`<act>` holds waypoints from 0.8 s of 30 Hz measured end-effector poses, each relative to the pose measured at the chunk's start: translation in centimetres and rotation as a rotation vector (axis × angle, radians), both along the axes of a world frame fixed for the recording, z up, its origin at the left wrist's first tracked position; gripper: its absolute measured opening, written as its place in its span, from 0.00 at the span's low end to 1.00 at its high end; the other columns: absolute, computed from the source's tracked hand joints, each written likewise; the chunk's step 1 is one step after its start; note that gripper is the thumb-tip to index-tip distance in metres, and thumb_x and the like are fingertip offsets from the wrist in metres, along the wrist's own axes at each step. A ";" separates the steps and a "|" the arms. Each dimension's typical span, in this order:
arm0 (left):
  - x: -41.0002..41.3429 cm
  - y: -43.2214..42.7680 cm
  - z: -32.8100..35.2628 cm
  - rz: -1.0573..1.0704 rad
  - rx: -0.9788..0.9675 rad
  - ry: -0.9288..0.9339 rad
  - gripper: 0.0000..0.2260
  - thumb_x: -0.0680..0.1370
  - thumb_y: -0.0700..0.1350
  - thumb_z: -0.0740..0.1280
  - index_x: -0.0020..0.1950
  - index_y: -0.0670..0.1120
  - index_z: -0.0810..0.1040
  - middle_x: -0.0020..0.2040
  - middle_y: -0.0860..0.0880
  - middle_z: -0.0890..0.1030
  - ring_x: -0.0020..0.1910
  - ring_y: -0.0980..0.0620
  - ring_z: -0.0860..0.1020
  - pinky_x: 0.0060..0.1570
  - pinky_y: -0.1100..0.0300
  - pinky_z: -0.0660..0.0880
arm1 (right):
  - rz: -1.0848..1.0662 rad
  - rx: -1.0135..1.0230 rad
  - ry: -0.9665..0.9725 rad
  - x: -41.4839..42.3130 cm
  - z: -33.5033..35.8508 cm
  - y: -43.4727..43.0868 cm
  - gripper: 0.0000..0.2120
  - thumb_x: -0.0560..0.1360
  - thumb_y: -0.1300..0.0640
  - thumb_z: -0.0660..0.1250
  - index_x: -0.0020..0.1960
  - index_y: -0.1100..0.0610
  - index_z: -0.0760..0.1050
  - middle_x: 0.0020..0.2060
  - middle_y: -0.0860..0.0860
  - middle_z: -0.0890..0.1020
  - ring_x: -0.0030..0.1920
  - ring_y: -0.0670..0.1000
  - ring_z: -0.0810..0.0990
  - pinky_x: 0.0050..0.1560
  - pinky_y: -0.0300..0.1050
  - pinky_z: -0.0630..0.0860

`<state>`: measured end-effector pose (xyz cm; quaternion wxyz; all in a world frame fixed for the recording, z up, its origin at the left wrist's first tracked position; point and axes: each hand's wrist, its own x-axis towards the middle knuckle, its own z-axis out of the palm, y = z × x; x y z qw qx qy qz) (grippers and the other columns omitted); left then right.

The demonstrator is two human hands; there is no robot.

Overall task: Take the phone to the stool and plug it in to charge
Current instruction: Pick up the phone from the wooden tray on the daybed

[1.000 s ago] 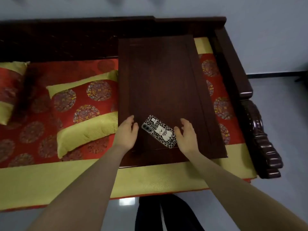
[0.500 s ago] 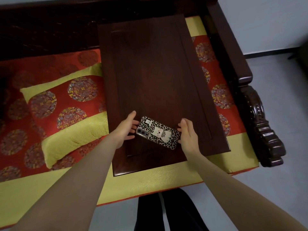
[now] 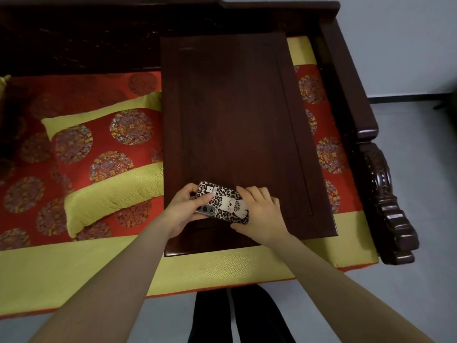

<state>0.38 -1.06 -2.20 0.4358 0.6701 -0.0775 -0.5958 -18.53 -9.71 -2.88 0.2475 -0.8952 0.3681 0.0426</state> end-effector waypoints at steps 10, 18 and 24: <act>1.0 12.3 5.5 0.474 -0.135 0.097 0.12 0.78 0.48 0.64 0.56 0.42 0.76 0.54 0.42 0.83 0.51 0.44 0.83 0.47 0.53 0.81 | 0.555 -0.183 -0.094 6.5 7.4 3.1 0.39 0.60 0.39 0.68 0.68 0.51 0.66 0.59 0.47 0.72 0.61 0.51 0.69 0.65 0.54 0.64; 2.4 28.8 8.9 0.870 -0.150 0.055 0.17 0.78 0.53 0.59 0.59 0.44 0.79 0.55 0.44 0.84 0.54 0.45 0.82 0.51 0.52 0.80 | 0.992 -0.154 -0.130 16.0 12.5 15.7 0.39 0.62 0.40 0.68 0.69 0.52 0.65 0.61 0.49 0.73 0.62 0.51 0.72 0.62 0.48 0.68; 2.4 44.7 9.9 1.120 -0.222 0.035 0.18 0.79 0.52 0.60 0.60 0.43 0.79 0.57 0.43 0.83 0.57 0.43 0.81 0.51 0.52 0.80 | 1.310 -0.108 -0.098 23.4 14.9 30.5 0.38 0.62 0.39 0.68 0.69 0.49 0.64 0.58 0.46 0.71 0.57 0.47 0.72 0.53 0.40 0.70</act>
